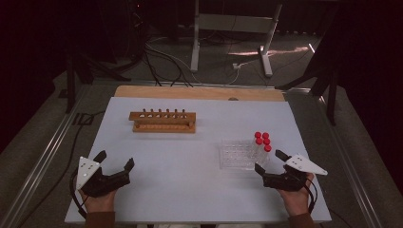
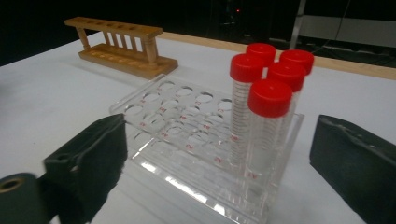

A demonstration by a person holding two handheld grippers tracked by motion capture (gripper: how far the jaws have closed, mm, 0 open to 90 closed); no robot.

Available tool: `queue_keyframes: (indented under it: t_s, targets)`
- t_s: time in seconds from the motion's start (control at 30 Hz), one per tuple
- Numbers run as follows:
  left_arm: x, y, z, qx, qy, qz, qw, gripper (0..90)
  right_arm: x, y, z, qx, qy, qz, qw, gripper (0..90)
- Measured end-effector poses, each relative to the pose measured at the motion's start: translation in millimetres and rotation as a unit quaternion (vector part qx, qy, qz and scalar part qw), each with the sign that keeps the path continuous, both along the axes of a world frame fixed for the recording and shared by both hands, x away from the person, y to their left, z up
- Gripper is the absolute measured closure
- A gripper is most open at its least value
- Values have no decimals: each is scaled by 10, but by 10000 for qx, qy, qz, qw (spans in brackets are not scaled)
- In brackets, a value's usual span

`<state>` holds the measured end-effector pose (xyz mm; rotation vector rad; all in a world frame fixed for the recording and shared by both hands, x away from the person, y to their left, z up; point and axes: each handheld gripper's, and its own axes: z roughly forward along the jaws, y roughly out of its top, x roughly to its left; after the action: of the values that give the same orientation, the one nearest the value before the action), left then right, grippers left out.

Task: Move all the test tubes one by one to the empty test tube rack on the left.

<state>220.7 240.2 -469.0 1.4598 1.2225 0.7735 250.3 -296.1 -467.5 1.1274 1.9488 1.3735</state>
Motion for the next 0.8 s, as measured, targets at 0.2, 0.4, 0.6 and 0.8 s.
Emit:
queue_keyframes:
  t_s: [0.2,0.4,0.6,0.8]
  targets:
    - [-18,15,7,-28,-68,146,9999,7,103,9,29,-59,-70,-84,9999,98]
    - [-22,45,8,-79,-82,201,9997,7,203,-80,-48,0,39,-289,9996,228]
    - [-27,45,10,-67,-79,206,9997,7,214,-70,-130,-246,108,-359,9990,487]
    - [-7,49,1,-85,-69,185,9998,7,217,-26,-179,-468,55,-373,9982,637]
